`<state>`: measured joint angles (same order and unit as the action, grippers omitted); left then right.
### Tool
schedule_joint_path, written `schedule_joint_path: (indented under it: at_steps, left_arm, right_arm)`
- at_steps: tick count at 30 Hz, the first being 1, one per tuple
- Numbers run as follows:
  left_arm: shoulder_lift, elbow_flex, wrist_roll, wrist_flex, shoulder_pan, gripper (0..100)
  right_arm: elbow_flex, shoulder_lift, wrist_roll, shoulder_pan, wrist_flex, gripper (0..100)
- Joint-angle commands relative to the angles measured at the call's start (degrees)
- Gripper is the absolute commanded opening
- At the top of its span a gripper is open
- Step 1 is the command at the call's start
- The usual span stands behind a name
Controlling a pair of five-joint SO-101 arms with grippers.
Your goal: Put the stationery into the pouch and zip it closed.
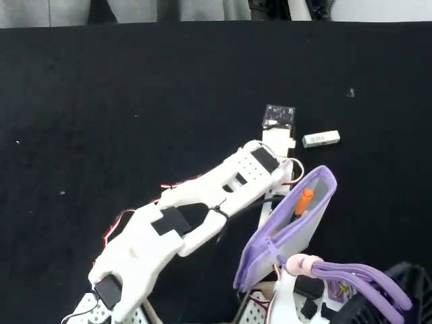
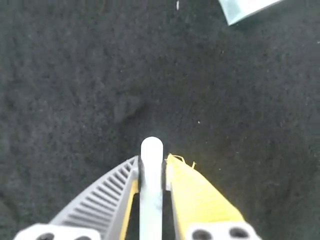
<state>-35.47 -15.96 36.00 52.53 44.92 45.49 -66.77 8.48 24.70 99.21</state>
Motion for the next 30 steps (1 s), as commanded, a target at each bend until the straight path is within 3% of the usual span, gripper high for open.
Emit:
schedule_joint_path:
  at_steps: [1, 11, 19, 25, 30]
  left_arm:
    - [1.3, -3.0, 0.0, 0.2, -0.6, 6]
    - [5.9, -8.9, -0.2, 8.7, -1.7, 5]
    - [14.5, -9.2, -0.2, 8.6, -5.8, 5]
    - [23.7, -9.1, -0.2, 7.8, -8.7, 5]
    - [33.9, -8.5, -0.2, 8.1, -15.9, 5]
  right_arm:
    - [-1.2, 2.9, -0.6, 0.4, 0.8, 1.1]
    - [-1.3, 2.9, -0.8, 0.4, 1.2, 1.1]
    - [-1.3, 2.9, -2.2, 0.1, 1.4, 1.1]
    - [-1.4, 1.6, -2.2, -9.7, 1.7, 1.1]
    - [-1.4, -0.5, -2.2, -11.2, 1.7, 1.1]
